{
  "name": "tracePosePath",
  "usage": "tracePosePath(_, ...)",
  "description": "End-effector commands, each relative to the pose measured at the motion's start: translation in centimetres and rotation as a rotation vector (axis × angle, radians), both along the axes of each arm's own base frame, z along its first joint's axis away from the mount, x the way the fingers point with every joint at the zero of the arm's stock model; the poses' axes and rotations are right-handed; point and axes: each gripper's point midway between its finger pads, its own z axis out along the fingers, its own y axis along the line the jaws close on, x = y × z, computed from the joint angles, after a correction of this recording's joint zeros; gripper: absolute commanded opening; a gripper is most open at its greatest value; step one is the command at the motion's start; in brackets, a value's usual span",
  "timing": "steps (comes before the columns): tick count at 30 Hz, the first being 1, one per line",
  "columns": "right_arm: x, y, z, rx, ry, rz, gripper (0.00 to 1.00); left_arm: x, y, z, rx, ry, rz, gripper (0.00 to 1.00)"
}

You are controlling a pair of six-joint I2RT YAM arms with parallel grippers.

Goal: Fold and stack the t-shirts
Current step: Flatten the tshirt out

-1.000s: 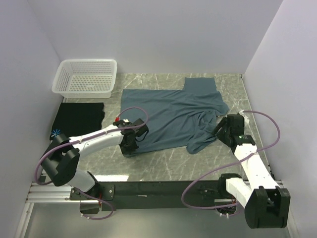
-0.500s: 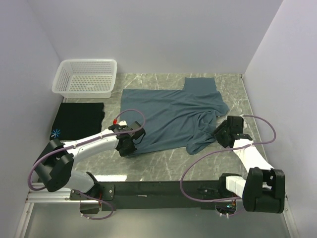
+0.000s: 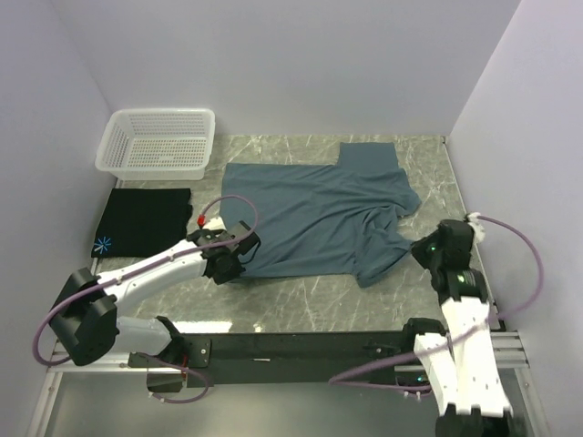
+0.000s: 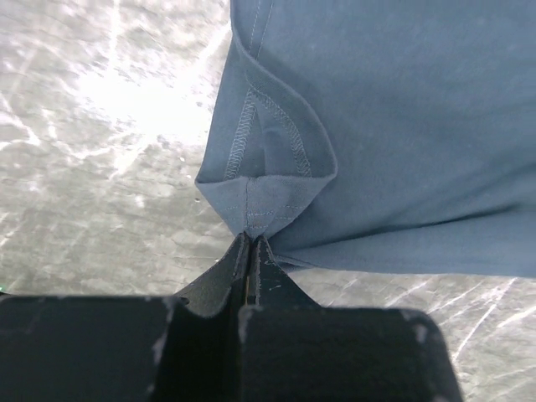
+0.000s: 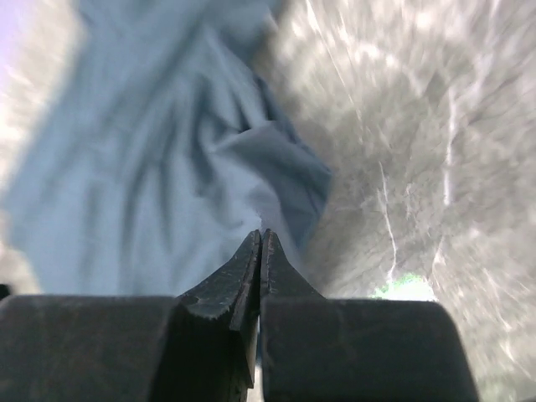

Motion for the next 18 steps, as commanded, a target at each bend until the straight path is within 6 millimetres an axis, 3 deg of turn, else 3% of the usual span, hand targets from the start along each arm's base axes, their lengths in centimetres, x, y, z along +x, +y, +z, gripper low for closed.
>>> tracePosePath(1, -3.3, -1.4, 4.2, -0.05, -0.051, -0.091, 0.0, 0.0, 1.6, 0.9, 0.025, -0.034, 0.036, 0.01)
tracePosePath(5, -7.2, -1.3, 5.5, -0.056, -0.027, -0.103, 0.0, -0.3, 2.1, 1.5, 0.016, -0.045, 0.046, 0.02)
tracePosePath(6, -8.0, -1.3, 6.8, -0.063, -0.082, -0.109, 0.0, -0.4, 2.1, 1.6, 0.015, -0.047, 0.046, 0.02)
tracePosePath(12, -12.8, -1.7, 9.5, -0.11, -0.155, -0.14, 0.0, -0.7, 3.1, 2.5, 0.017, -0.069, 0.066, 0.02)
tracePosePath(18, -16.2, -0.4, 8.7, -0.092, -0.109, -0.078, 0.0, -1.8, 3.8, 3.0, -0.005, -0.068, 0.089, 0.04)
